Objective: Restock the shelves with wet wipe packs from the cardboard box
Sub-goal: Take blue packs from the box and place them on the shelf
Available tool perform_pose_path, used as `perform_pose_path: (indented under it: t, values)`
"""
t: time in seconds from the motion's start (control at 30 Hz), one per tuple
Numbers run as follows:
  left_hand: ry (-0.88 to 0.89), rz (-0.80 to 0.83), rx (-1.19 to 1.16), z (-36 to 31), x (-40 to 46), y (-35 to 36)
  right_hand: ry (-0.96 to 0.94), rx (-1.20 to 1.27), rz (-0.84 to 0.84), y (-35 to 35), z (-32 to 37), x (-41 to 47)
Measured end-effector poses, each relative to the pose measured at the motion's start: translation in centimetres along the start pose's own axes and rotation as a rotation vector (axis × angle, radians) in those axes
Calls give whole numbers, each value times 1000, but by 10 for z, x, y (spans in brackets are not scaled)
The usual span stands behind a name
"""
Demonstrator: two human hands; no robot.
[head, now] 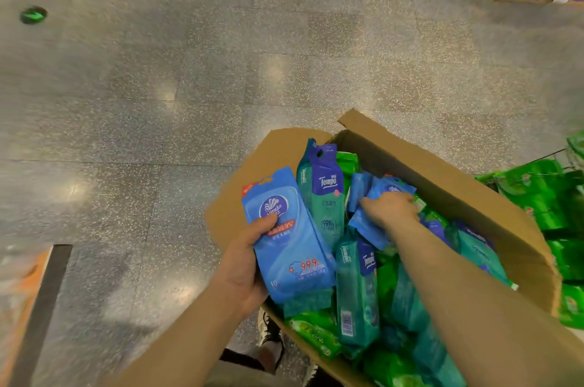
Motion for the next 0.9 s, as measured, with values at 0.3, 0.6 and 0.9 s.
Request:
perform_pose_path:
  t: [0.3,0.6,0.9]
  values:
    - [-62,-62,33,1,-3,4,33,367,-86,-50,-25,-61]
    - [-227,62,212,59,3,69,-243,931,-72,-120,-80,-207]
    - [-250,324,404,147,-59,174,-432,955,-207,-147,-175,-279]
Point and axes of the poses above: each hand's wrist, its own x-axis towards the middle knuckle, its own y-axis out of the palm, z = x × y, the point moved 8 cm from there along x, towards the middle knuckle, and after that the axes turned 3 degrees about y, right-handed, at the moved point
